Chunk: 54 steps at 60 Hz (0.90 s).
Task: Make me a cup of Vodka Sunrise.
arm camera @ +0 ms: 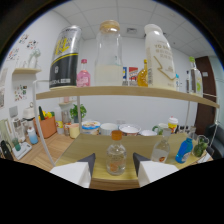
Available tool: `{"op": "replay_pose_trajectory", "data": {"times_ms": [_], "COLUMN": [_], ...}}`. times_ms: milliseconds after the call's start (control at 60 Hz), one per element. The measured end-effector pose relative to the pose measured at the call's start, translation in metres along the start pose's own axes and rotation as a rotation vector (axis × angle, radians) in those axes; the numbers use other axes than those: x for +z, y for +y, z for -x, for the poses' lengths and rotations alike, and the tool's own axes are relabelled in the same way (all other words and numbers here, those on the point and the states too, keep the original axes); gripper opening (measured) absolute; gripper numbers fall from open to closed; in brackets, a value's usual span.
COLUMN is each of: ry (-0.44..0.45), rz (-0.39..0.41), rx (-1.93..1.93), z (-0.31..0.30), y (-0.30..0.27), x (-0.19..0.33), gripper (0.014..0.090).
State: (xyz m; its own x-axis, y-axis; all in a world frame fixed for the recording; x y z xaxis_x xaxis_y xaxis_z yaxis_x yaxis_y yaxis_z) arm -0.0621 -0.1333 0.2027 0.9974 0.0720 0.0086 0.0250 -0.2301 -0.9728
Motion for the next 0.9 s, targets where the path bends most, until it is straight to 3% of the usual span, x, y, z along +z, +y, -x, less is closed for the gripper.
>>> {"op": "replay_pose_trajectory", "data": {"times_ms": [250, 517, 667, 900], "ry": [0.046, 0.023, -0.011, -0.053], "rz": [0.022, 0.030, -0.003, 0.014], "rx": [-0.010, 0.017, 0.000, 0.012], "z": [-0.006, -0.005, 0.002, 0.019], "y": [0.009, 0.002, -0.010, 0.018], "x": [0.028, 0.013, -0.022, -0.084], "gripper": [0.0370, 0.0355, 0.0351, 0.0351]}}
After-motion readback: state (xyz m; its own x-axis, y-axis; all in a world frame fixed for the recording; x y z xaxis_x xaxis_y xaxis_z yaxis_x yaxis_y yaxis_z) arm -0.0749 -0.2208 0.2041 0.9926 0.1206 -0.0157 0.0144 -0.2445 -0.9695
